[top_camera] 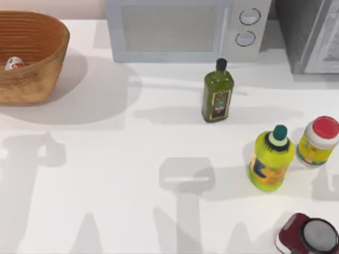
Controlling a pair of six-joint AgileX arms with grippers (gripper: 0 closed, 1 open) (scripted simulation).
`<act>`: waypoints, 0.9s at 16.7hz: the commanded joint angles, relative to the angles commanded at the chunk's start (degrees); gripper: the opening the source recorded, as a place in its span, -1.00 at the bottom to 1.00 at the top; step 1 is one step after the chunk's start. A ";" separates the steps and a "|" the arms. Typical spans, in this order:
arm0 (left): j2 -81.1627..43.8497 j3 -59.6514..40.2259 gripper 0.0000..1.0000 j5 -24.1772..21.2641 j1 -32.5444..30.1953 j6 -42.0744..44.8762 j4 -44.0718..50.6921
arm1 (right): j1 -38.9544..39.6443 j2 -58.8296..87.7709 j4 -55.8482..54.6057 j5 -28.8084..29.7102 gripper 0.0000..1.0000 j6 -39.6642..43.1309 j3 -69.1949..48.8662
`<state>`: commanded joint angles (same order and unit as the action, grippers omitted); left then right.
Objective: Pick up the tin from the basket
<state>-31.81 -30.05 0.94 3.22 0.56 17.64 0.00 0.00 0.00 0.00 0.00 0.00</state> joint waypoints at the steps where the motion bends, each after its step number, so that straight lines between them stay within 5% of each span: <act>1: -4.99 -5.04 1.00 -0.17 0.21 0.19 2.75 | 0.00 0.00 0.00 0.00 1.00 0.00 0.00; 15: -82.63 -84.12 1.00 -4.41 2.13 4.54 46.81 | 0.00 0.00 0.00 0.00 1.00 0.00 0.00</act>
<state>-114.44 -114.17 -3.46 5.35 5.10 64.45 0.00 0.00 0.00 0.00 0.00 0.00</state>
